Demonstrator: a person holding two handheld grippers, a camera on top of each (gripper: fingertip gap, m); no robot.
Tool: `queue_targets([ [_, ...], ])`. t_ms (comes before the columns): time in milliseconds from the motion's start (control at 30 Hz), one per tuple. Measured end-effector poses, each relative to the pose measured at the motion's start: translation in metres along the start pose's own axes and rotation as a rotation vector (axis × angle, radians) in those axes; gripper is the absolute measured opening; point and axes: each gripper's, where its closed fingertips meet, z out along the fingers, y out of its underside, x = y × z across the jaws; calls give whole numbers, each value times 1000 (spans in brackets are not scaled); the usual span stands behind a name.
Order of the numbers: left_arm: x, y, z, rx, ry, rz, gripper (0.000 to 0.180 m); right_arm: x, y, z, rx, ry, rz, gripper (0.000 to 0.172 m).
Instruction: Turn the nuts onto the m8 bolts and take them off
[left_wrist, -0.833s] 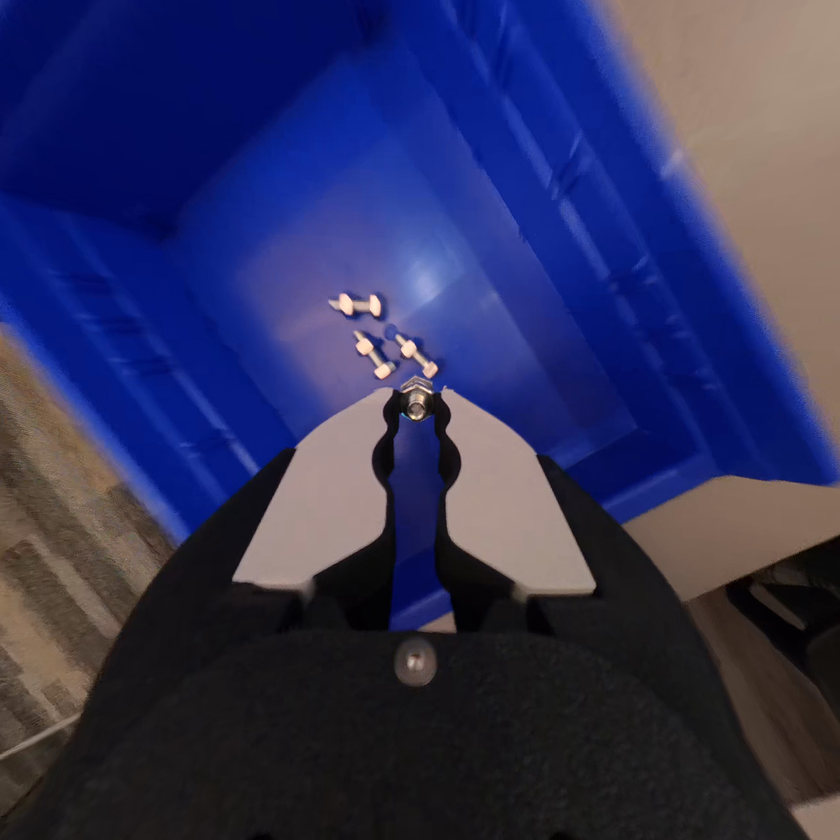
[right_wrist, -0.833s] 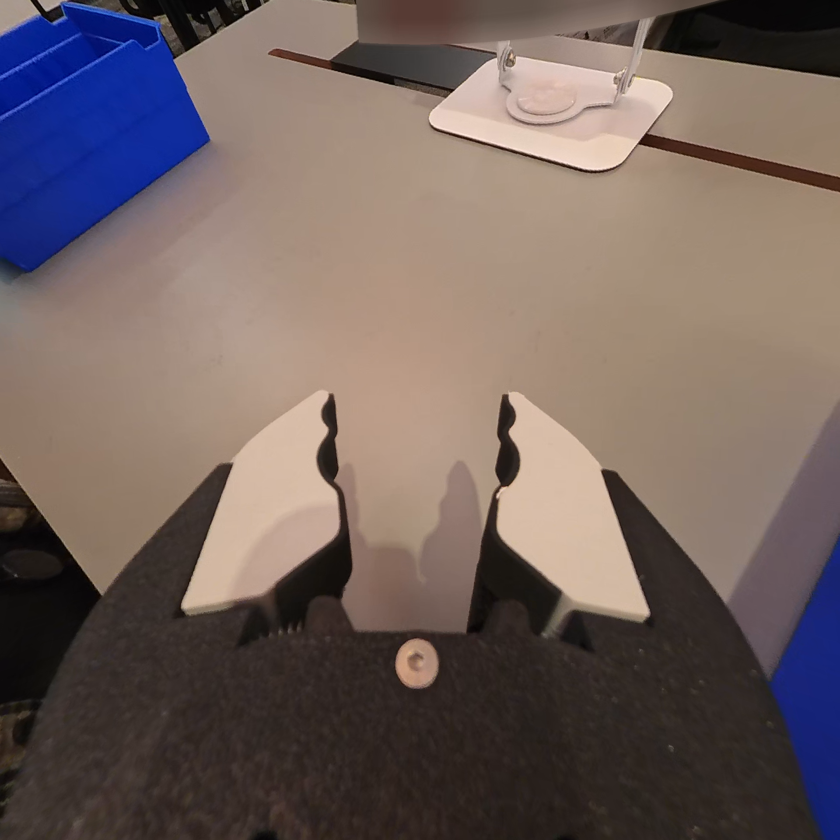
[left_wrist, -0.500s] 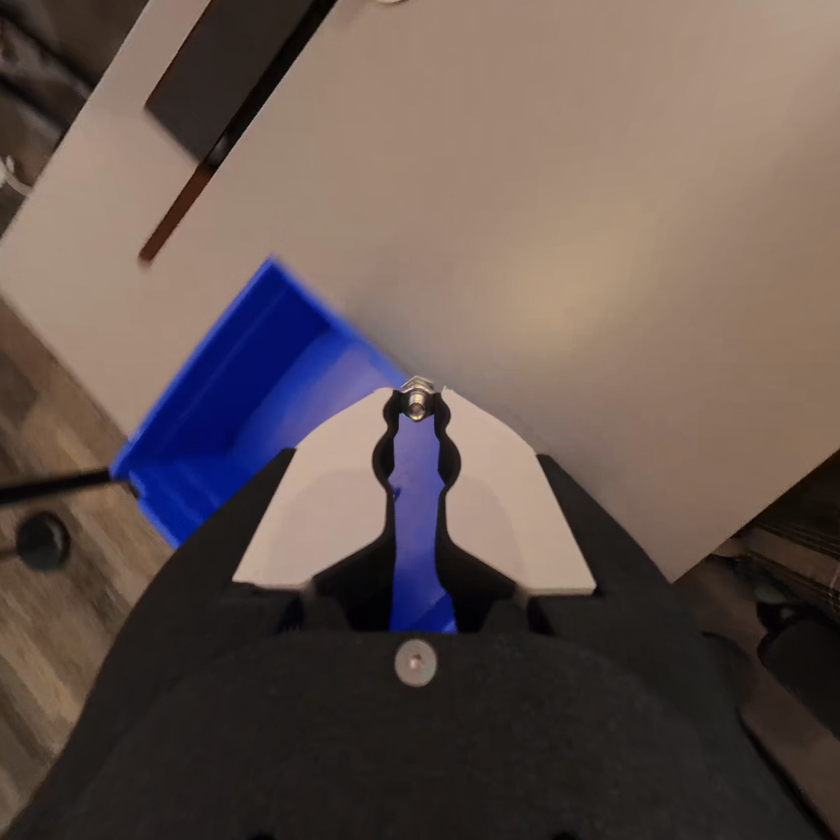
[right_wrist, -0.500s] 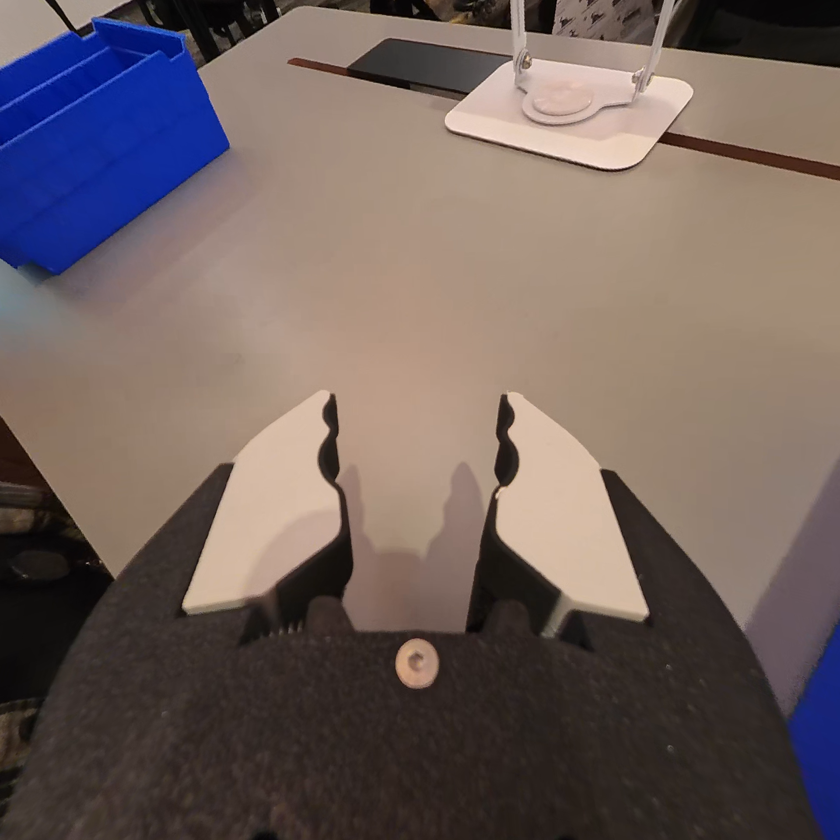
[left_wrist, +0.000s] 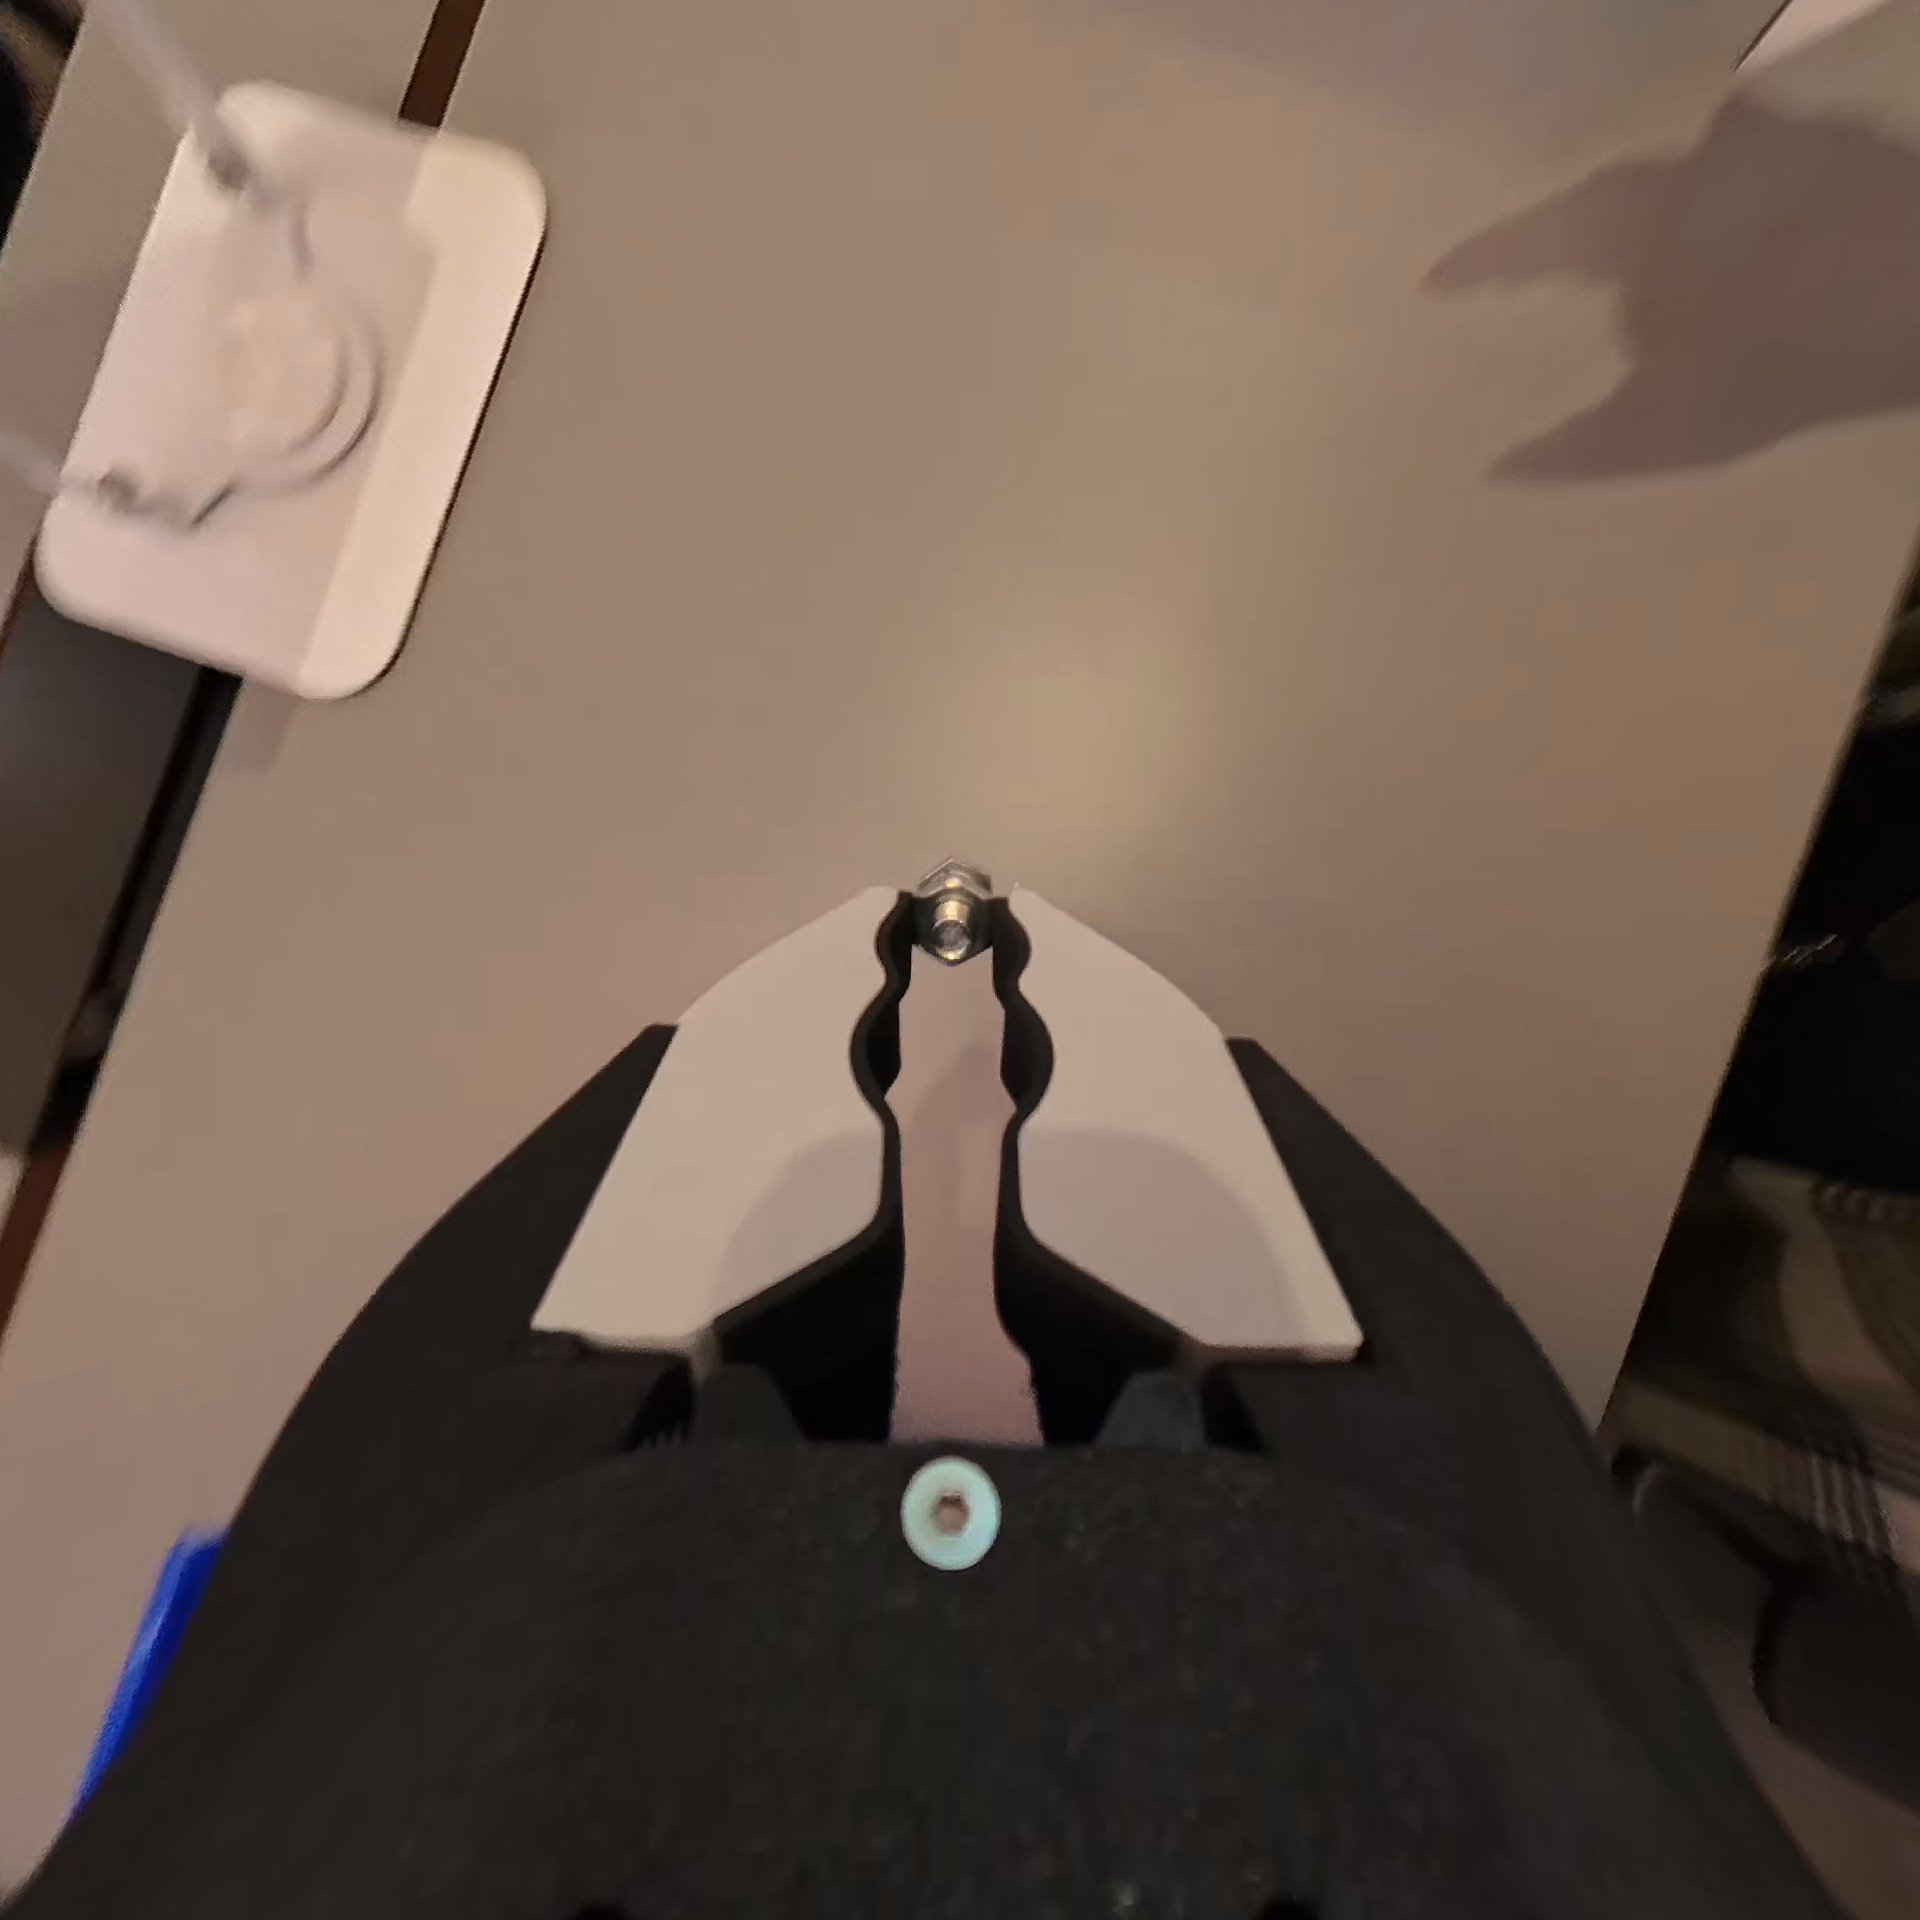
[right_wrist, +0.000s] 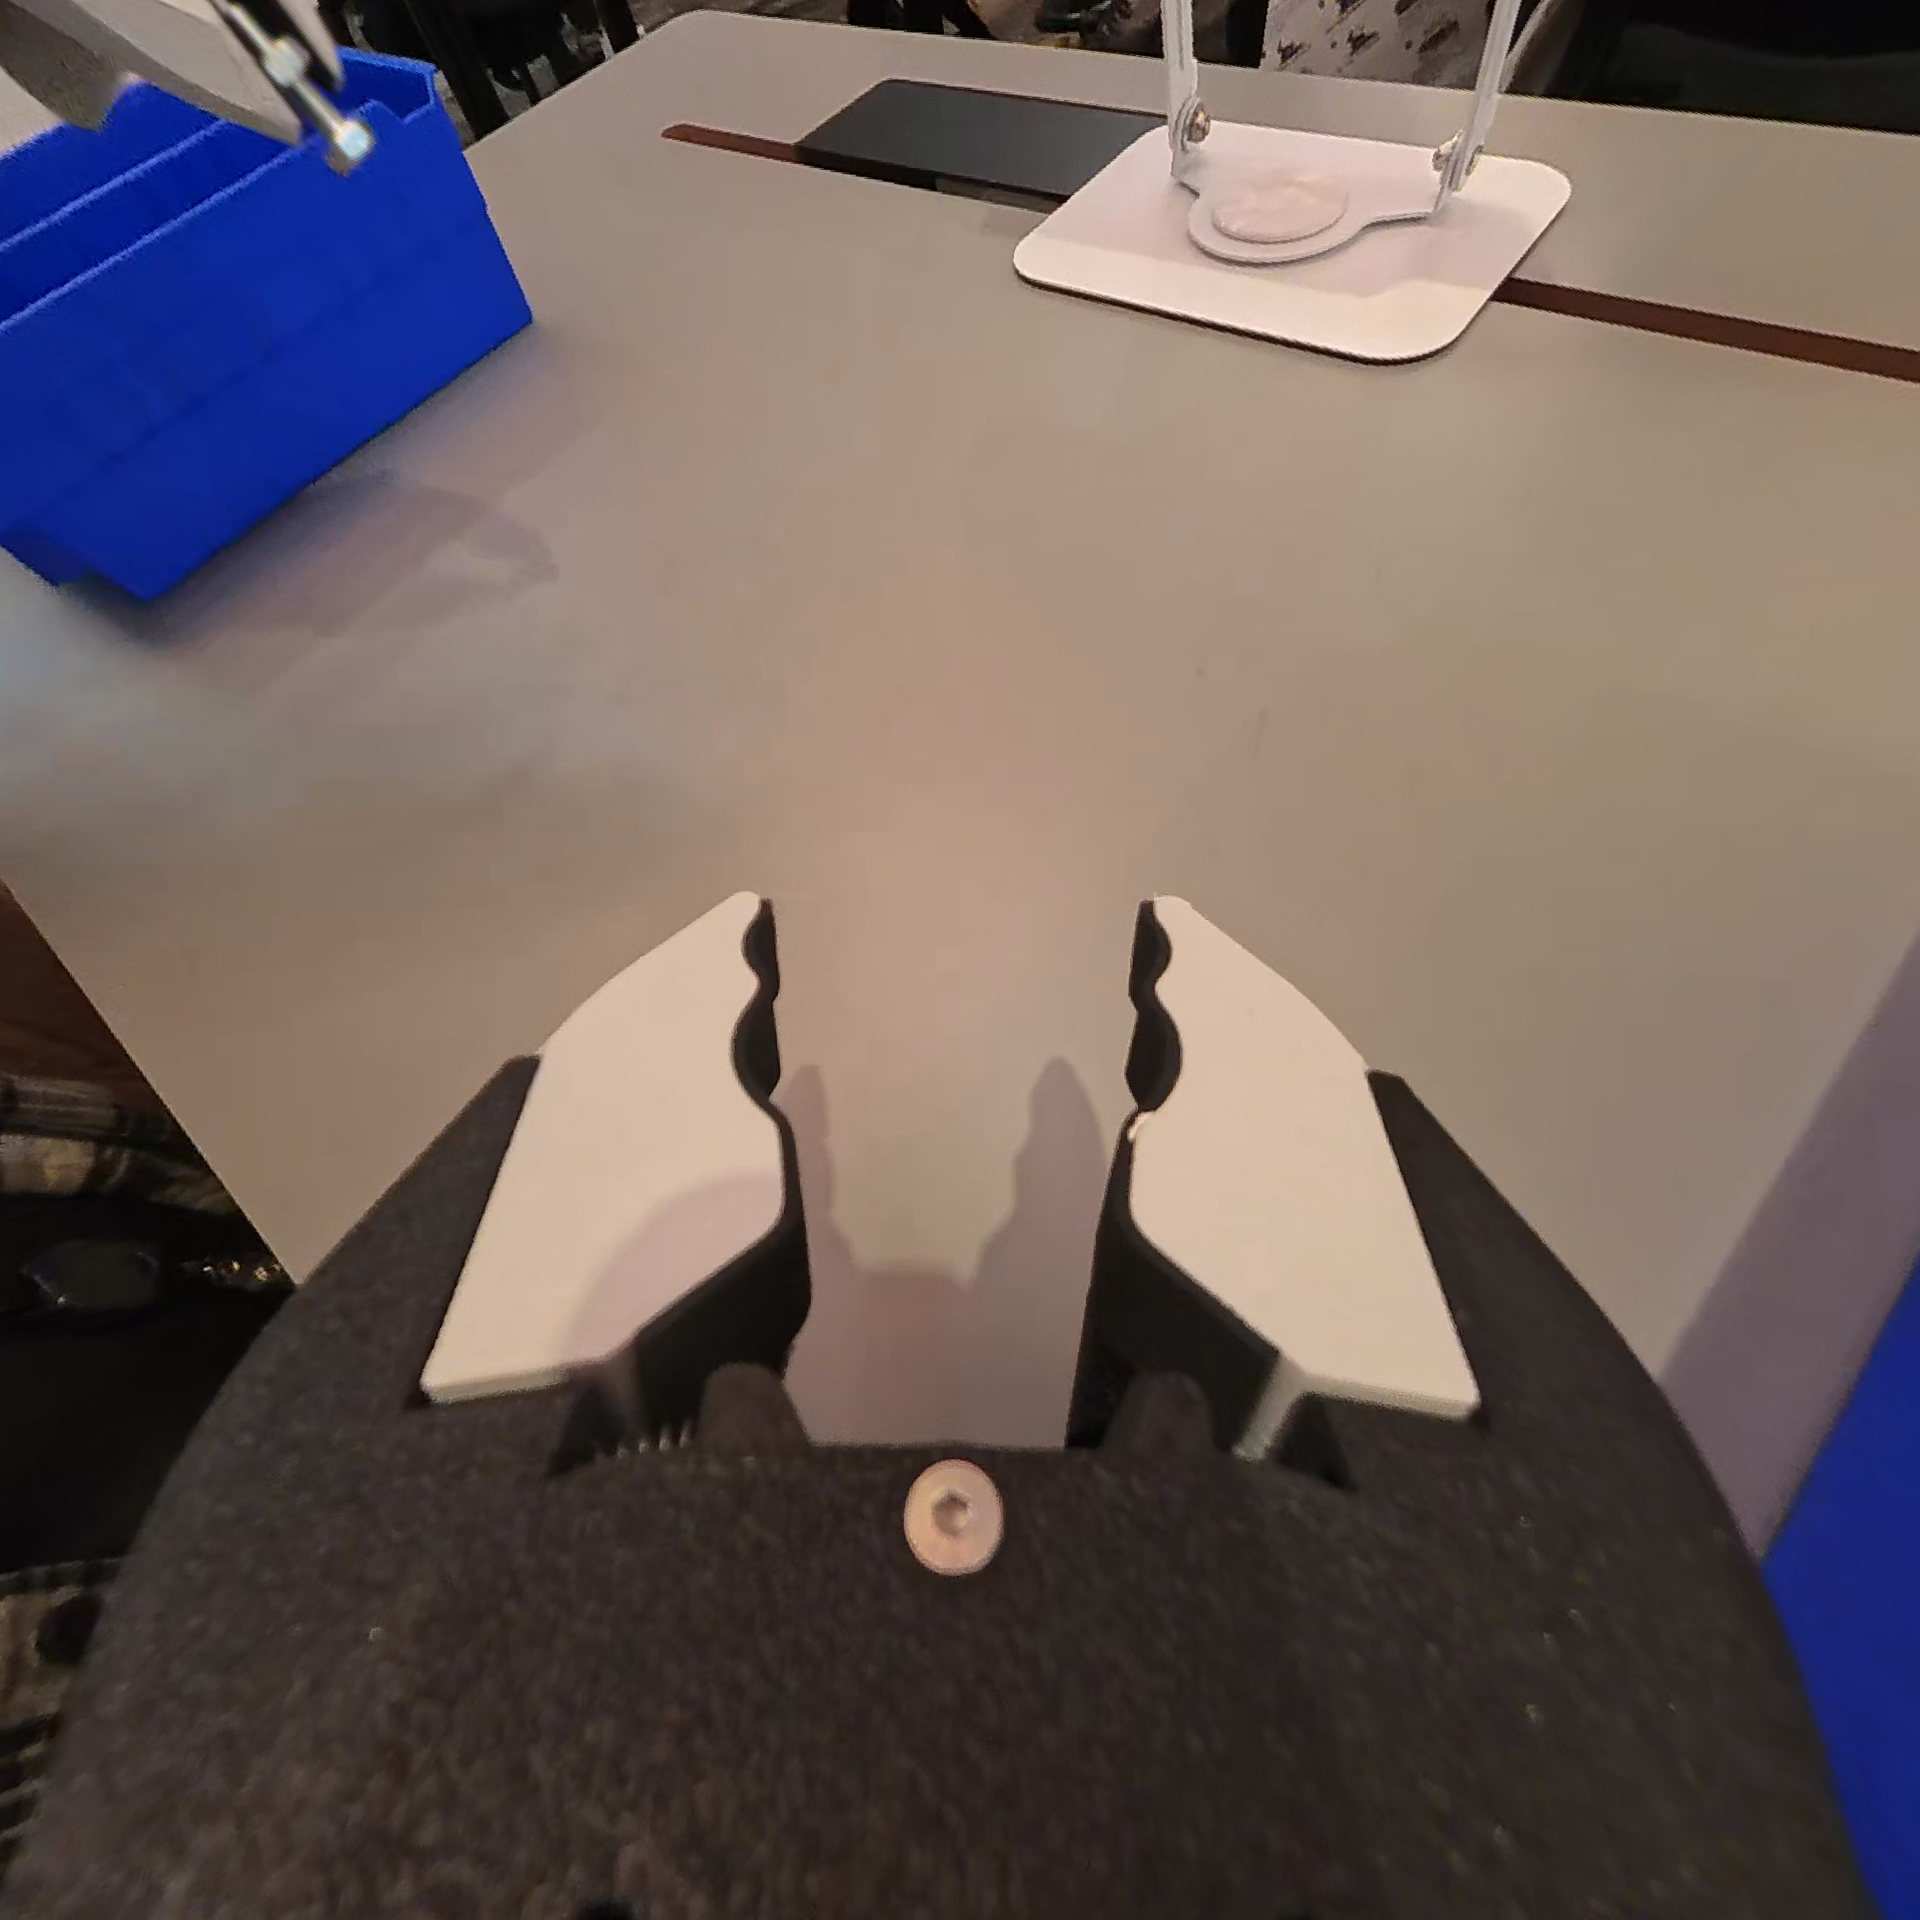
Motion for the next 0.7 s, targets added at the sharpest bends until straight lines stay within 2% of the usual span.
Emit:
queue_targets([
  [33,3,-5,4,28,17,-2,14,-1,-1,1,3,-11,-2,65],
  [233,20,-34,21,211,119,-34,14,-17,-24,12,101,-130,-55,64],
  [367,27,-38,29,258,153,-55,14,-29,-39,17,138,-189,-91,64],
  [467,26,-28,42,197,140,-58,14,-34,-42,21,127,-195,-116,63],
  [700,24,12,86,-92,132,-26,14,-35,-33,24,92,-194,-105,62],
])
